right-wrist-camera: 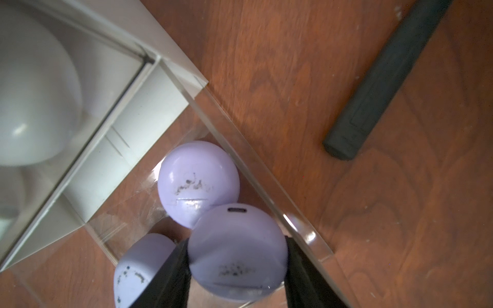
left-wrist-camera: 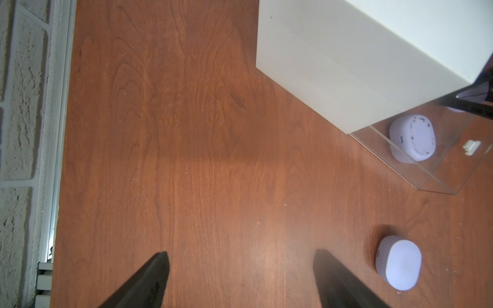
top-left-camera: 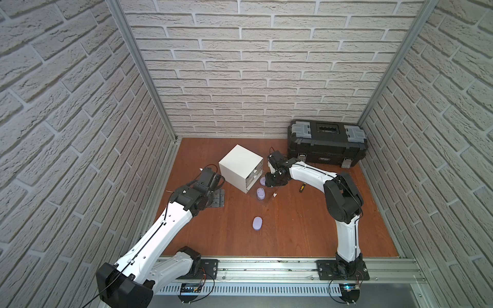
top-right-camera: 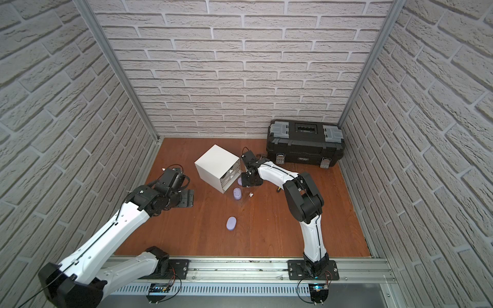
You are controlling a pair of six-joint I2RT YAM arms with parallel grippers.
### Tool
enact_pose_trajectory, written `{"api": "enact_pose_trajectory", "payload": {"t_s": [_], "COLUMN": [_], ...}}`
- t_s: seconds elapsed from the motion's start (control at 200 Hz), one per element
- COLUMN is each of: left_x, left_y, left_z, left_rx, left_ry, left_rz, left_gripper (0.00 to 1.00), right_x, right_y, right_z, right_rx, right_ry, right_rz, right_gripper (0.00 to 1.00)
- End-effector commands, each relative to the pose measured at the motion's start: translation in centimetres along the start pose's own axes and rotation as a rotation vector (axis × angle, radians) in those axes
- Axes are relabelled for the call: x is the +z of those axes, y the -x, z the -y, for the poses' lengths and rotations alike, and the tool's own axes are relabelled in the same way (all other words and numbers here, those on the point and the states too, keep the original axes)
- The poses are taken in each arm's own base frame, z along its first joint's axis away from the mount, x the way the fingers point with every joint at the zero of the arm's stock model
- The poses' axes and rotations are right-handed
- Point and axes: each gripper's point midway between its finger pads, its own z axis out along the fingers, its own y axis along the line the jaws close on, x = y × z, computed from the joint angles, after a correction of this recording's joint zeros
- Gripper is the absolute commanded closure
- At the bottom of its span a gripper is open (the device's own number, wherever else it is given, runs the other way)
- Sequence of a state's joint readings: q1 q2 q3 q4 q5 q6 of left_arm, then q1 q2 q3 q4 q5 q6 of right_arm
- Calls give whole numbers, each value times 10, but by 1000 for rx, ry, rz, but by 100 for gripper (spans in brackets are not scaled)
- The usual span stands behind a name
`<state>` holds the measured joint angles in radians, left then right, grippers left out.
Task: Put the bluetooth earphones in the drawer according to color
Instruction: Place the bluetooth earphone in the drawer.
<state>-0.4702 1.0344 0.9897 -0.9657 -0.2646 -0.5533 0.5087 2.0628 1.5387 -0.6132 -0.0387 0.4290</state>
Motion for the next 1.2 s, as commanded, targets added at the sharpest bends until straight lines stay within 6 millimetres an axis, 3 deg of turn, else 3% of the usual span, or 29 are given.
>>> {"api": "enact_pose_trajectory", "payload": {"t_s": [0.0, 0.365, 0.71, 0.73, 0.94, 1.195], "left_x": [2, 0, -2, -2, -4, -3], "left_y": [0, 0, 1, 1, -3, -11], "left_z": [-1, -2, -1, -2, -1, 20], "left_rx": [-9, -12, -12, -12, -3, 39], "left_ry": [2, 1, 0, 0, 0, -18], "left_rz": [-1, 2, 4, 3, -4, -6], "left_gripper": [11, 11, 11, 11, 11, 12], "right_x": [1, -5, -37, -52, -108, -149], "right_y": [4, 7, 19, 24, 25, -2], "right_z": [2, 1, -2, -4, -9, 0], "right_rx": [-13, -17, -26, -25, -18, 26], "right_ry": [1, 4, 3, 13, 49, 82], "right_rz": [7, 9, 80, 111, 217, 278], "right_gripper": [56, 41, 36, 36, 36, 37]}}
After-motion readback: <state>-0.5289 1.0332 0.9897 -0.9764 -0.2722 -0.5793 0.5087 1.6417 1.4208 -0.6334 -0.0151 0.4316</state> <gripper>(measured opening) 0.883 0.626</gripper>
